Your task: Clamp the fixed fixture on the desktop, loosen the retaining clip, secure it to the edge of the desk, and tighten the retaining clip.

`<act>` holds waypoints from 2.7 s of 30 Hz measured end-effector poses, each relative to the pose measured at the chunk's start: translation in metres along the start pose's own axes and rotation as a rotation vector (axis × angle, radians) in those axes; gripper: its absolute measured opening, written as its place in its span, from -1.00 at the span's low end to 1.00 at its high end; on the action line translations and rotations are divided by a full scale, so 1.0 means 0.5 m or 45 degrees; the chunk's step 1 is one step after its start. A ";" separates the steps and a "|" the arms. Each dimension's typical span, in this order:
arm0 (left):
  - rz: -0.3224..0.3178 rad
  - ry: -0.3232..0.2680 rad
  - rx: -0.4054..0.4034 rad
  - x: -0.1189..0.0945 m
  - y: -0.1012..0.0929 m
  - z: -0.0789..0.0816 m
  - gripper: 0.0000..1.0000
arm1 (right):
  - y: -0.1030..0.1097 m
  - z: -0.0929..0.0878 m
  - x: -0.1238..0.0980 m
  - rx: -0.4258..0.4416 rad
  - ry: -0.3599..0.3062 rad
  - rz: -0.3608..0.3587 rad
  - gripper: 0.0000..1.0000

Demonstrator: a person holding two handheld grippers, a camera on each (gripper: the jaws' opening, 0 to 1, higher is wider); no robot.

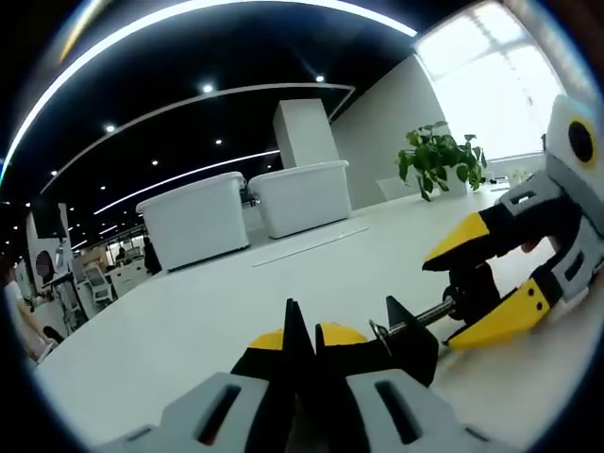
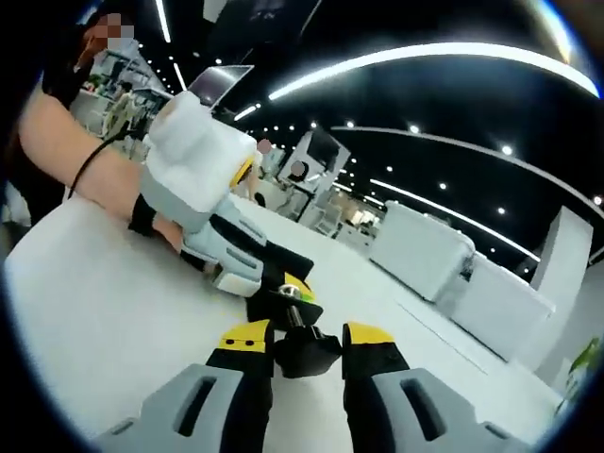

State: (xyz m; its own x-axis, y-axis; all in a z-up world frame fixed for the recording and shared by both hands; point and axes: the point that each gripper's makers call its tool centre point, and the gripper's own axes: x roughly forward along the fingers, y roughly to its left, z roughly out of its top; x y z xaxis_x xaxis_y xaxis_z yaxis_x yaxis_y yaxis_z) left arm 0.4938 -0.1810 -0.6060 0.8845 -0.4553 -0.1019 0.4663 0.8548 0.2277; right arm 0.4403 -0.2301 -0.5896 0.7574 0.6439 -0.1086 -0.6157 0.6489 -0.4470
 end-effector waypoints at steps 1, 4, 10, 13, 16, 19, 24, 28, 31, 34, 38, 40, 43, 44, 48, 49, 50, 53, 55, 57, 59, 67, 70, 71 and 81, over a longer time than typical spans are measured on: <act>-0.003 0.000 0.000 0.000 -0.001 0.000 -0.83 | -0.002 -0.003 -0.002 0.085 0.002 0.007 -0.44; -0.004 -0.001 0.000 -0.001 -0.002 0.000 -0.83 | -0.010 -0.001 -0.010 0.313 -0.013 0.024 -0.44; -0.004 -0.001 0.001 0.000 -0.002 0.001 -0.83 | -0.073 0.031 -0.041 0.685 -0.174 -0.040 -0.46; -0.004 -0.001 0.001 0.000 -0.002 0.001 -0.83 | -0.070 0.022 -0.036 0.737 -0.155 -0.010 -0.50; -0.005 -0.001 0.001 0.000 -0.003 0.001 -0.83 | -0.042 0.016 -0.027 0.719 -0.111 0.037 -0.50; -0.005 -0.002 0.001 0.000 -0.003 0.001 -0.83 | -0.023 0.005 -0.017 0.656 -0.057 0.060 -0.54; -0.005 -0.001 0.001 0.001 -0.002 0.001 -0.83 | -0.013 0.009 -0.016 0.627 -0.068 0.076 -0.59; -0.005 -0.002 0.001 0.000 -0.002 0.001 -0.83 | -0.012 0.013 -0.016 0.509 -0.073 0.060 -0.59; -0.005 -0.001 0.000 0.000 -0.002 0.001 -0.83 | -0.008 0.018 -0.016 0.365 -0.079 0.038 -0.59; 0.001 0.000 0.000 0.000 0.001 0.000 -0.83 | -0.007 0.019 -0.013 0.225 -0.071 0.013 -0.59; 0.009 0.002 -0.001 0.000 0.003 0.000 -0.82 | -0.008 0.021 -0.006 0.025 -0.052 -0.020 -0.59; 0.012 0.003 -0.002 0.000 0.004 -0.001 -0.82 | -0.006 0.021 -0.004 -0.095 -0.035 -0.043 -0.59; 0.016 0.005 -0.005 0.000 0.005 -0.001 -0.82 | -0.003 0.021 -0.001 -0.225 -0.014 -0.067 -0.59; 0.017 0.006 -0.006 0.000 0.005 -0.001 -0.82 | -0.002 0.021 0.000 -0.257 -0.009 -0.072 -0.59; 0.018 0.007 -0.008 0.000 0.005 -0.002 -0.81 | -0.002 0.019 0.001 -0.286 -0.004 -0.078 -0.58; 0.018 0.007 -0.008 0.000 0.005 -0.002 -0.81 | -0.003 0.019 0.001 -0.287 -0.004 -0.079 -0.58; 0.018 0.007 -0.008 0.000 0.005 -0.002 -0.81 | -0.004 0.019 0.001 -0.284 -0.005 -0.079 -0.58; 0.017 0.006 -0.007 0.000 0.005 -0.002 -0.81 | -0.004 0.018 0.000 -0.216 -0.007 -0.063 -0.57; 0.015 0.005 -0.004 0.001 0.004 -0.001 -0.82 | -0.005 0.014 -0.003 -0.113 -0.005 -0.048 -0.57; 0.014 0.004 -0.002 0.001 0.004 -0.002 -0.82 | -0.010 0.023 -0.009 0.117 -0.060 -0.015 -0.53; 0.013 0.004 -0.002 0.001 0.004 -0.002 -0.82 | -0.026 0.040 -0.017 0.261 -0.127 -0.011 -0.47; 0.007 0.002 -0.002 0.000 0.003 -0.001 -0.82 | -0.049 0.013 -0.028 0.672 -0.112 -0.014 -0.49; 0.003 0.001 0.000 0.001 0.002 0.000 -0.82 | -0.031 0.008 -0.019 0.676 -0.076 0.019 -0.54; 0.003 0.000 0.000 0.001 0.002 0.000 -0.82 | -0.026 0.013 -0.016 0.677 -0.086 0.031 -0.55; 0.004 0.001 0.003 -0.002 0.002 0.000 -0.82 | -0.016 0.018 -0.016 0.676 -0.086 0.064 -0.62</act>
State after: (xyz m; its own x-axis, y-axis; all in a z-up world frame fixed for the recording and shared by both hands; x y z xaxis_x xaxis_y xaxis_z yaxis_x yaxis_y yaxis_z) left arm 0.4934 -0.1799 -0.6055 0.8860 -0.4524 -0.1016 0.4633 0.8557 0.2306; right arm 0.4373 -0.2367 -0.5769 0.7195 0.6925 -0.0531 -0.6891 0.7213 0.0694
